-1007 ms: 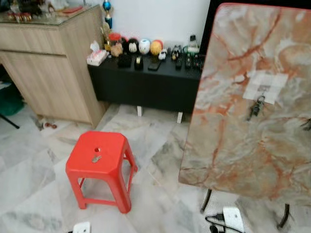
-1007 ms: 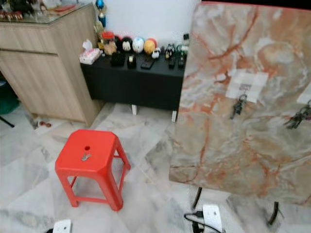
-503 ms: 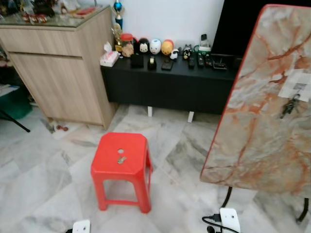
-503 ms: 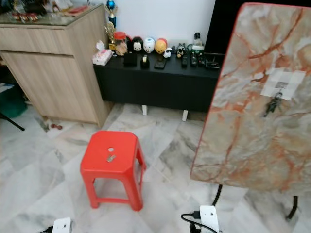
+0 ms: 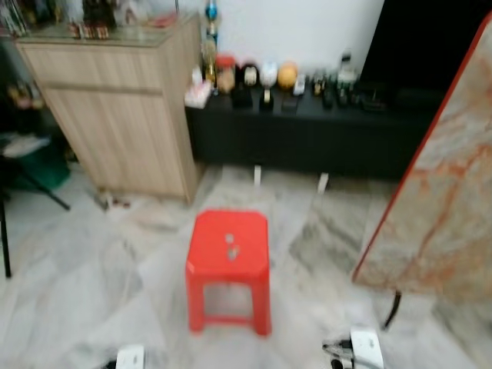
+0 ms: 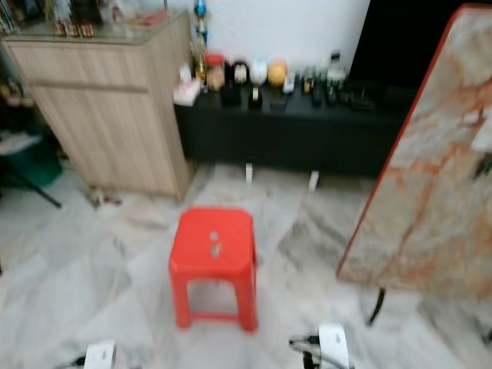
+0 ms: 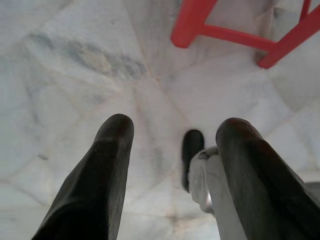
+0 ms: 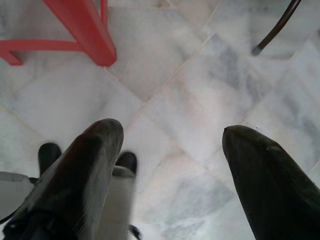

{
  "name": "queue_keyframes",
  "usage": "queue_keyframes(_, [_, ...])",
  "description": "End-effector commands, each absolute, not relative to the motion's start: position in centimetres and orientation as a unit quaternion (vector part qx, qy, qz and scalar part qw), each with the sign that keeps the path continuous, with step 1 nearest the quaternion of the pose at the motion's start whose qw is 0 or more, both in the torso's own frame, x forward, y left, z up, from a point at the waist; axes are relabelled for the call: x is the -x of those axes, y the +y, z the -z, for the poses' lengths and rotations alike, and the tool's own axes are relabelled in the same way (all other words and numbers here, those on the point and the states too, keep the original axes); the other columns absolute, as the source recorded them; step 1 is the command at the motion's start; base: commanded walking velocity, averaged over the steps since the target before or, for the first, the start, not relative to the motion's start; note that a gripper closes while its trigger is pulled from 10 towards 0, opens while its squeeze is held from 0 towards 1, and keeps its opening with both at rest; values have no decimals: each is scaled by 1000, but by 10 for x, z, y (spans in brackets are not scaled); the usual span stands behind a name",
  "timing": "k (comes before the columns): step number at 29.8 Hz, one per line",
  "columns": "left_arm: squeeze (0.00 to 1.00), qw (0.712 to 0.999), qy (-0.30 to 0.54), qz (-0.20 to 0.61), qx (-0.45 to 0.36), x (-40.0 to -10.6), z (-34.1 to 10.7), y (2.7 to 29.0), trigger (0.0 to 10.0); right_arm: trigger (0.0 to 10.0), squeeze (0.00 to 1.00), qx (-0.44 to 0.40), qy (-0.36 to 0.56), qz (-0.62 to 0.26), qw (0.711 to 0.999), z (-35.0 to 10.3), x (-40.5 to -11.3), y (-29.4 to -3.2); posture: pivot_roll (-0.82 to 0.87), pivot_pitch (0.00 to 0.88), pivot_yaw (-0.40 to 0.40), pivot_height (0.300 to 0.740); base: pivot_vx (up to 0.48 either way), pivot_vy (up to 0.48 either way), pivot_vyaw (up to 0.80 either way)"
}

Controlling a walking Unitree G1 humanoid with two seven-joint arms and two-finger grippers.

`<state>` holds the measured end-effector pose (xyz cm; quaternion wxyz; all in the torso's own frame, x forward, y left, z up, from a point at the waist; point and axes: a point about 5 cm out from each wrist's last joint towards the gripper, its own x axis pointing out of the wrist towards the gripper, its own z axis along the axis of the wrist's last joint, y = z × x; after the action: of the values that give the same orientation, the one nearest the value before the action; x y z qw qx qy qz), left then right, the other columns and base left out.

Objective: Hang keys on a hook

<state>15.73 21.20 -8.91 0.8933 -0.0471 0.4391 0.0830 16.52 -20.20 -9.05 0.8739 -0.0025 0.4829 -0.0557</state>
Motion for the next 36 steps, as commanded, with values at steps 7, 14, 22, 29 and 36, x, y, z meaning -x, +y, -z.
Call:
queue_keyframes(7, [0, 890, 446, -87, 42, -152, 91, 215, 10000, 10000, 0, -5, 483, 52, 874, 91, -165, -200, 7, 0, -13, 740, 0, 372, 0])
queue_keyframes(14, [0, 891, 444, -86, 37, -152, 91, 215, 10000, 10000, 0, -1, 480, 48, 876, 90, -165, -201, 7, 0, -16, 740, 0, 344, 0])
queue_keyframes(22, [0, 891, 444, -85, 34, -151, 91, 214, 10000, 10000, 0, 2, 479, 48, 876, 90, -164, -203, 11, 0, -22, 740, 0, 35, 0])
queue_keyframes(29, [0, 894, 440, -84, 36, -151, 91, 213, 10000, 10000, 0, 3, 478, 46, 877, 90, -165, -204, 13, 0, -22, 740, 0, 0, 0])
queue_keyframes(36, [0, 896, 434, -86, 35, -152, 90, 214, 10000, 10000, 0, 7, 470, 36, 882, 89, -166, -202, 16, 0, -22, 740, 73, 0, 229])
